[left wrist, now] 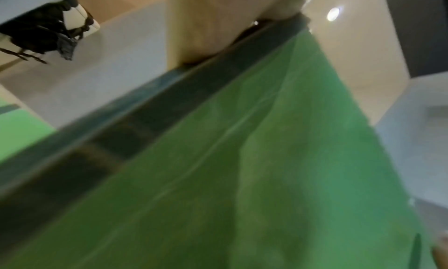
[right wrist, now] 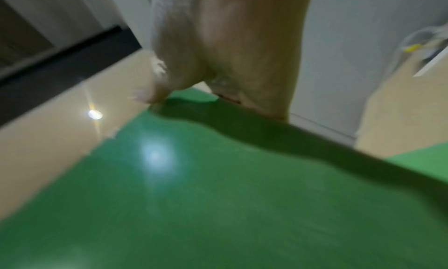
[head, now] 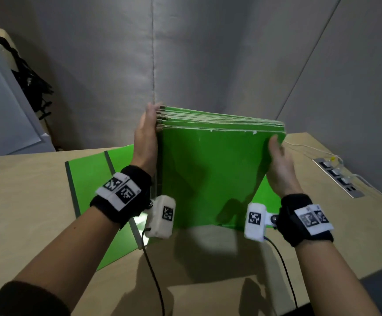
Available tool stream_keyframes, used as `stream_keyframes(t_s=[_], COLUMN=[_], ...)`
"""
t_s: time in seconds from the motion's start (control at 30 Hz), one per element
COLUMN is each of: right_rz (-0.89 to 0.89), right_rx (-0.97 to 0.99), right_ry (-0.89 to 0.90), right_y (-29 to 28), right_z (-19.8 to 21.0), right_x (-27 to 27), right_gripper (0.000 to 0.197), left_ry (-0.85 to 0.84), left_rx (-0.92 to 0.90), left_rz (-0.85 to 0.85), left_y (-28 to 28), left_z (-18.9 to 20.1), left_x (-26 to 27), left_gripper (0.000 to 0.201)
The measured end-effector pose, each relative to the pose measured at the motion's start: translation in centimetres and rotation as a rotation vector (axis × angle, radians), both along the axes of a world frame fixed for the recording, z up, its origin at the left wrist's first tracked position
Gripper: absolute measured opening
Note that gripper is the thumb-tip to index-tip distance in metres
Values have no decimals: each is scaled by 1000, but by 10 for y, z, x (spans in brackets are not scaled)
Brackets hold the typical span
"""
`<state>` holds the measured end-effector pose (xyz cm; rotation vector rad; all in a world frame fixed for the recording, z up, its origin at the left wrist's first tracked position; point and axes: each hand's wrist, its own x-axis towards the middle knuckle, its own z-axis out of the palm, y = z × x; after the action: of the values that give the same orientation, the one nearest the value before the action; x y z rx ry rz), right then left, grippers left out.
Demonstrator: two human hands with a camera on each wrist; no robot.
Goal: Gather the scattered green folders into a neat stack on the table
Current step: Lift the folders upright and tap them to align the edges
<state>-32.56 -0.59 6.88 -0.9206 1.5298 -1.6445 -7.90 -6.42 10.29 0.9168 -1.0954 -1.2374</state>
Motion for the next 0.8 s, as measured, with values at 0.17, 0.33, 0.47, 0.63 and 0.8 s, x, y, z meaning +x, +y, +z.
stream_keyframes(t_s=[0.17, 0.33, 0.47, 0.63, 0.8], right_rz=[185, 249, 109, 28, 22], right_rx=[236, 333, 337, 481, 652], right_ry=[81, 96, 83, -42, -34], right_y=[19, 20, 12, 1, -23], right_z=[-63, -80, -83, -103, -102], right_x=[3, 4, 2, -11, -37], right_gripper=[73, 62, 53, 99, 123], left_ry=[-206, -307, -260, -412, -597], left_rx=[85, 210, 242, 411, 503], left_rz=[-133, -151, -110, -113, -353], left_y=[25, 33, 19, -11, -39], left_z=[-62, -95, -101, -108, -121], left_x=[10, 9, 0, -13, -13], left_gripper=[108, 93, 96, 96, 63])
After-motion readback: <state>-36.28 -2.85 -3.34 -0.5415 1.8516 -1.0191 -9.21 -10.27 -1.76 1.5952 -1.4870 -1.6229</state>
